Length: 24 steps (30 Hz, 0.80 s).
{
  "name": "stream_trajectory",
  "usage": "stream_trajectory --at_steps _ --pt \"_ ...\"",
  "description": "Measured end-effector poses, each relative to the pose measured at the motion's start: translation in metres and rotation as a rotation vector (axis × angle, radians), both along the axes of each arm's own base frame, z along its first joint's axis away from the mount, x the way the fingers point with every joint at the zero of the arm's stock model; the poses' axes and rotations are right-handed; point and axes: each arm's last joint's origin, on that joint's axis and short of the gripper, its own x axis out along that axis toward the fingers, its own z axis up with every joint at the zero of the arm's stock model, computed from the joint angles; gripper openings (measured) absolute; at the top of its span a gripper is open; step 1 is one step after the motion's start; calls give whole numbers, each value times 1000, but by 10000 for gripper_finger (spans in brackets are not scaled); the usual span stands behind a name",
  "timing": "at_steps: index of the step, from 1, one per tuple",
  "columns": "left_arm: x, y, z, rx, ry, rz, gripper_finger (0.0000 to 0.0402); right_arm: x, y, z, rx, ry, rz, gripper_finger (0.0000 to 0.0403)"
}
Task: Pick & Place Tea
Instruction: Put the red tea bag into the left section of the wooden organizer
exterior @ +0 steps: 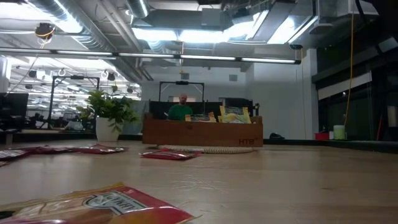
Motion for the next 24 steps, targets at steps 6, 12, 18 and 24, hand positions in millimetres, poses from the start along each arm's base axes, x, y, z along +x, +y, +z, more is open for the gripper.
stream_trajectory --at_steps 6,12,18,24 --pt "0 1 1 34 -6 15 10 -4 -9 -4 -21 60 0 247" --pt "1 1 2 41 -14 18 10 -4 -11 -4 -24 51 0 247" --pt "7 4 6 59 -45 29 9 -3 -11 -4 -43 42 7 247" --pt "10 8 7 59 -52 43 9 -3 -11 -5 -58 41 1 234"
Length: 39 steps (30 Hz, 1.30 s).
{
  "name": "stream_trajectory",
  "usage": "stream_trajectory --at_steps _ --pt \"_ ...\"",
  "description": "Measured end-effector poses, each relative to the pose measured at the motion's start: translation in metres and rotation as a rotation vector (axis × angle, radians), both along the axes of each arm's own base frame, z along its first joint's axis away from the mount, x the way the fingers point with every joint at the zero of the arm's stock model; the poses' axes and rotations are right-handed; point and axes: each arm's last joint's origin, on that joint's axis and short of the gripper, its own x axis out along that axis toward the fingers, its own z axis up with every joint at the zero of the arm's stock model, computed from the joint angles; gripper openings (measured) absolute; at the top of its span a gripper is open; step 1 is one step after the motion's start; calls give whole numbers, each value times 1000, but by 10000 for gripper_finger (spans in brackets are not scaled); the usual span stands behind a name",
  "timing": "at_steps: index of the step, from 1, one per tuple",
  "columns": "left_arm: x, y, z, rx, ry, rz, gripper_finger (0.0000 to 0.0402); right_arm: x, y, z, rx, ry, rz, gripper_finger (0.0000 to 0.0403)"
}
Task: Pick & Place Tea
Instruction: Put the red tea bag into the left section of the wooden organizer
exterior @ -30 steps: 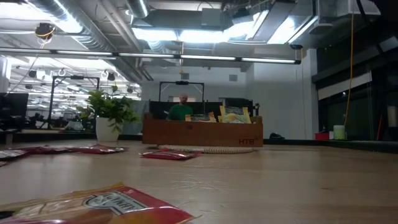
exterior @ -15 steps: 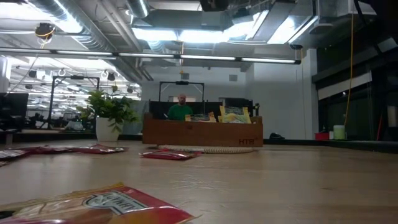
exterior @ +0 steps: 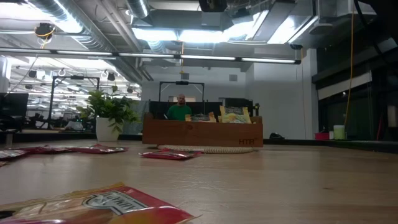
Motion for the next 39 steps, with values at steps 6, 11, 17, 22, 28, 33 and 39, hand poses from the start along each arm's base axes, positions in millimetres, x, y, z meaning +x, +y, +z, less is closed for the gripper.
stream_trajectory --at_steps 6,11,17,22,28,33,39 --pt "0 0 0 2 -3 6 10 0 0 0 -24 -14 32 105" --pt "0 0 0 -10 -9 13 13 0 0 0 -36 -25 60 13" --pt "-2 -1 1 -60 -58 73 26 1 -1 0 -58 -38 77 6" --pt "-5 2 5 -328 -161 145 53 1 -9 0 -80 -47 87 4" --pt "-15 11 15 -574 -256 215 114 1 -31 -1 -121 -54 90 2" --pt "-29 22 27 -773 -307 257 169 -2 -54 -3 -190 -37 79 2" --pt "-47 38 46 -960 -402 283 206 -7 -80 -6 -327 -18 99 1"
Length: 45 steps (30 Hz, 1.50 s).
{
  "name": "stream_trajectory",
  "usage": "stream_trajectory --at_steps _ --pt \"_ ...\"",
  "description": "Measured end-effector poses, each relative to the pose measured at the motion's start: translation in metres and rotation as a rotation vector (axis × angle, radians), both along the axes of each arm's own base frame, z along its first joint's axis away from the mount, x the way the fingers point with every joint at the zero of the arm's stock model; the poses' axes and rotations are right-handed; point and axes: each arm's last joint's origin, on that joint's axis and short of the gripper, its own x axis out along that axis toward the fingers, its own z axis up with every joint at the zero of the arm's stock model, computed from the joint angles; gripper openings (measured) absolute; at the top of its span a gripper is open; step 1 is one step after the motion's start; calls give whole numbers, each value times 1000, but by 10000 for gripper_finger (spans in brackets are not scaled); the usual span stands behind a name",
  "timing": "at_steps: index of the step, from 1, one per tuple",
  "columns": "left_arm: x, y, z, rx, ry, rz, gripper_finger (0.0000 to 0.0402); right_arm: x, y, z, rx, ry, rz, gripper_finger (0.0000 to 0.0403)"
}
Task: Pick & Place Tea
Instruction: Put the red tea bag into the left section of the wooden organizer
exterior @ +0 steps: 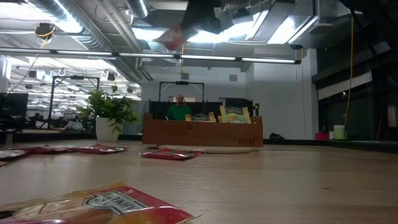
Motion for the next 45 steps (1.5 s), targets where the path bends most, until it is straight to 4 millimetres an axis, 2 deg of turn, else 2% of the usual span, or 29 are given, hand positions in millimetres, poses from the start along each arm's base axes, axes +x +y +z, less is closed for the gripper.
stream_trajectory --at_steps 7,12,20,29,33,45 --pt "-18 16 19 -111 -99 23 204 4 -21 -17 -82 61 60 1" --pt "-25 22 26 -137 -126 23 196 13 -27 -37 -118 102 125 0" --pt "-28 25 24 -124 -117 50 186 25 -32 -61 -247 165 198 0" --pt "-29 26 19 -163 -110 92 177 41 -39 -81 -283 131 222 0" --pt "-29 26 19 -168 -111 89 175 44 -41 -94 -292 176 233 0" --pt "-29 26 19 -168 -110 89 173 43 -42 -95 -313 197 247 0"
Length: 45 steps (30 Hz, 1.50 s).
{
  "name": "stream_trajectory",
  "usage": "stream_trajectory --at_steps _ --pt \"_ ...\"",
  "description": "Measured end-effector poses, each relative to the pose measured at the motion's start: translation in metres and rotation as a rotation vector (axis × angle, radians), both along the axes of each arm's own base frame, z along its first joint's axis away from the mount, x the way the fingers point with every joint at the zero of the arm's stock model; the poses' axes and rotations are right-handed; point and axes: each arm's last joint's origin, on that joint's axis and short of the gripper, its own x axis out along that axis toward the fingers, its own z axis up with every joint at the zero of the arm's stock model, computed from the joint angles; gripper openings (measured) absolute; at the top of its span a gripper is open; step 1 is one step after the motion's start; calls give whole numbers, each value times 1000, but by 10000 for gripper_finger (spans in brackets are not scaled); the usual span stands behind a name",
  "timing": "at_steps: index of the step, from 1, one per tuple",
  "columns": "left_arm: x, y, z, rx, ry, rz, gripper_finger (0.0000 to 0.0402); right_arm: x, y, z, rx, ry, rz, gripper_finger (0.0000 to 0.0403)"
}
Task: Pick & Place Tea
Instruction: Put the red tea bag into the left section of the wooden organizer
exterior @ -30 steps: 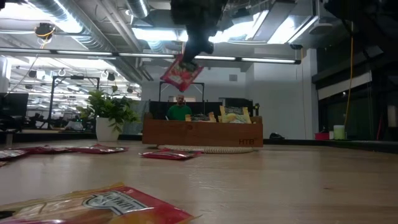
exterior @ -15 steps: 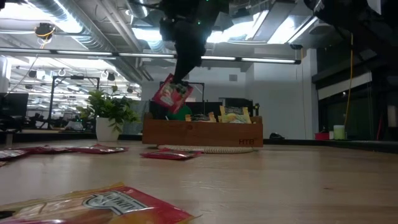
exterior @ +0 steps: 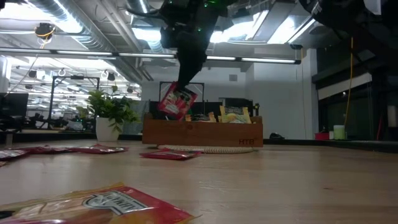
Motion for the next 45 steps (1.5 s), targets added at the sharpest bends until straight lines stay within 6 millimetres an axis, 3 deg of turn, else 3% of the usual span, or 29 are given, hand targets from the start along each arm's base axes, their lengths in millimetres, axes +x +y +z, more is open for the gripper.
stream_trajectory --at_steps 10,30,37,45 --pt "0 -1 0 -13 10 -33 173 0 0 0 1 -2 0 18" --pt "0 -1 -1 -16 12 -39 173 1 4 1 15 -11 25 101" --pt "0 -1 -1 -14 13 -40 173 4 34 0 78 -3 85 145" --pt "0 -1 -1 -14 13 -40 173 6 103 0 157 17 133 200"
